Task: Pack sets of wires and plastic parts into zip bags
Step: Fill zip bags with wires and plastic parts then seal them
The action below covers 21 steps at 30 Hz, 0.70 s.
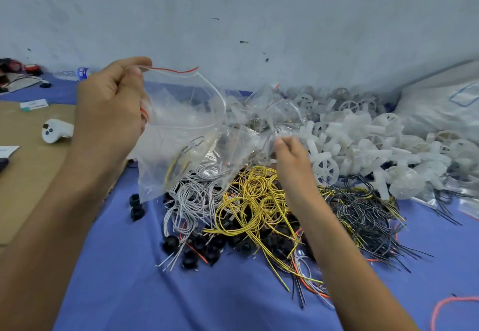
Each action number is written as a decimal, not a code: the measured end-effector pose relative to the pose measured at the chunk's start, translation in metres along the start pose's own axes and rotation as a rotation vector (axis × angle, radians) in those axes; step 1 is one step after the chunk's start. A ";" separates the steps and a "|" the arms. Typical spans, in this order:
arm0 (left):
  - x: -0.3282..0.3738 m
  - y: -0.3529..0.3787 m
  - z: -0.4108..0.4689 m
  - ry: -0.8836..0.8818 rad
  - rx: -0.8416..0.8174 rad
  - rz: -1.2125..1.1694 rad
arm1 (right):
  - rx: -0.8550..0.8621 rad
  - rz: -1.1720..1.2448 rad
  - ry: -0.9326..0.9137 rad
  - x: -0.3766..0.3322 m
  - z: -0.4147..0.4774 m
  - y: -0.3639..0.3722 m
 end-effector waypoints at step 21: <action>0.001 0.101 -0.132 0.402 -0.523 0.756 | -0.573 0.024 0.046 -0.013 -0.095 0.009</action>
Point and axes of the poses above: each hand's wrist, its own z-axis towards the middle knuckle, its own y-axis out of the palm, x = y × z, the point moved 5 cm from there along z, towards the middle knuckle, and after that the axes turned 14 degrees about z, right-handed, at the moved point
